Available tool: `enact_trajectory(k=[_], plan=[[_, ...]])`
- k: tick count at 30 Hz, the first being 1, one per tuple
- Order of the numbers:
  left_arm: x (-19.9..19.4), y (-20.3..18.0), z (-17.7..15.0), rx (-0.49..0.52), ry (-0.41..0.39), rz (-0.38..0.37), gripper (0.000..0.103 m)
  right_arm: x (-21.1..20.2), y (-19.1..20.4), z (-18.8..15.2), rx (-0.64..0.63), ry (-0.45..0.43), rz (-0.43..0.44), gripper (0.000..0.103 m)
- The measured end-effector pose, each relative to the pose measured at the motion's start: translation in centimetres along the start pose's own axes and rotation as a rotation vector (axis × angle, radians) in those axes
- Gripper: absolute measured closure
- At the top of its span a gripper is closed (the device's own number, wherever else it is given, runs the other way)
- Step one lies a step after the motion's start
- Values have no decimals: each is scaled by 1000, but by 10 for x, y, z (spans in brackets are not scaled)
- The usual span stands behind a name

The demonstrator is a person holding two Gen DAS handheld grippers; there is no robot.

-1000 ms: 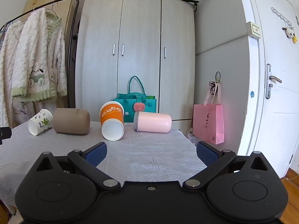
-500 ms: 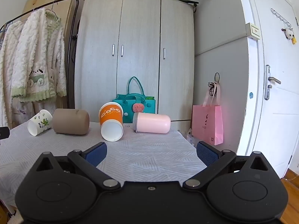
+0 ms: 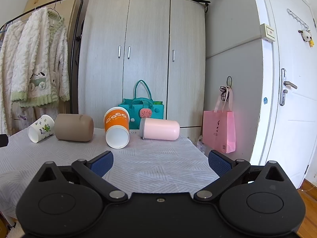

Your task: Flip cup upright

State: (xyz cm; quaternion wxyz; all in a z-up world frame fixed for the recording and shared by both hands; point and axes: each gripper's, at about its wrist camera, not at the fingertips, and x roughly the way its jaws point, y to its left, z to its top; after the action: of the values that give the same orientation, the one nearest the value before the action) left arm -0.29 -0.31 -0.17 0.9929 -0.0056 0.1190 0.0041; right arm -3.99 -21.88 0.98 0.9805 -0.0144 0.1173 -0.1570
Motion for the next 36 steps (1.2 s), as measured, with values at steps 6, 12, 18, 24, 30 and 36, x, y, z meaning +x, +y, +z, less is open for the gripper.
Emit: enact_trajectory(k=[6, 12, 18, 24, 30, 36], plan=[[0, 2, 1, -4, -1, 5, 0, 0, 0, 0, -1, 0, 0, 0], [0, 3, 0, -6, -2, 5, 0, 1, 0, 0, 0, 1, -4, 0], [0, 4, 0, -6, -2, 5, 0, 1, 0, 0, 0, 1, -4, 0], [-1, 6, -1, -7, -2, 4, 0, 1, 0, 0, -4, 7, -13, 0], [0, 5, 0, -7, 1, 5, 0, 0, -2, 1, -1, 7, -14, 0], [0, 6, -2, -7, 4, 6, 0, -1, 0, 1, -7, 9, -12, 0]])
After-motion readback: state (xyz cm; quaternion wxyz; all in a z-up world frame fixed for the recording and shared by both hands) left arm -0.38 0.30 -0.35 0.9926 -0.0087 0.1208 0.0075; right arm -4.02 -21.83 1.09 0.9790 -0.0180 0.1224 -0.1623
